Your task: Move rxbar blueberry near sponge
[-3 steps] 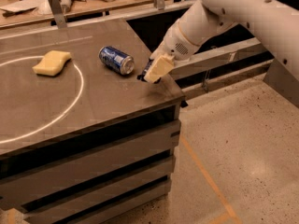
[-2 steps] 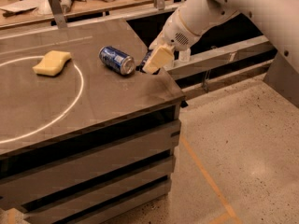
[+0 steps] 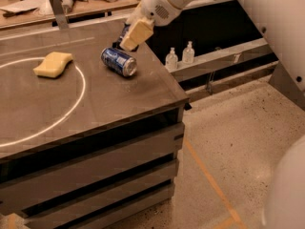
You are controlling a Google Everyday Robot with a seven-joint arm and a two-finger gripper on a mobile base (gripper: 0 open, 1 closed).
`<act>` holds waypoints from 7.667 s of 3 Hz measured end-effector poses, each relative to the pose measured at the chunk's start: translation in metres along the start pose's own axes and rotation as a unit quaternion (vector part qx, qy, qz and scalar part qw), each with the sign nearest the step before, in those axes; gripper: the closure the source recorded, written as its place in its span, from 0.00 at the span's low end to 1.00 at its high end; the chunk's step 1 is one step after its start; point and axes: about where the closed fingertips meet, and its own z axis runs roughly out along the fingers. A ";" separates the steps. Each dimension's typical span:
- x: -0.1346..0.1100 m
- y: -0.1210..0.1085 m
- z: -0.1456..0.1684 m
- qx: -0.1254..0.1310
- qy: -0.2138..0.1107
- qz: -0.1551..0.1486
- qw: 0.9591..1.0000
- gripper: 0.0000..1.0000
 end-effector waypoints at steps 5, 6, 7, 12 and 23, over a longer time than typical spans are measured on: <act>-0.130 -0.007 0.091 -0.058 -0.128 -0.062 0.988 1.00; -0.142 -0.011 0.136 -0.072 -0.125 -0.063 0.988 1.00; -0.147 -0.009 0.158 -0.081 -0.125 -0.060 0.987 1.00; -0.161 0.008 0.239 -0.091 -0.136 -0.003 0.986 0.13; -0.057 -0.034 0.161 -0.082 -0.173 0.054 0.980 0.00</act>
Offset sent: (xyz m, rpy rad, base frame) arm 0.0132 0.1506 0.0498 0.1356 -0.0323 0.1857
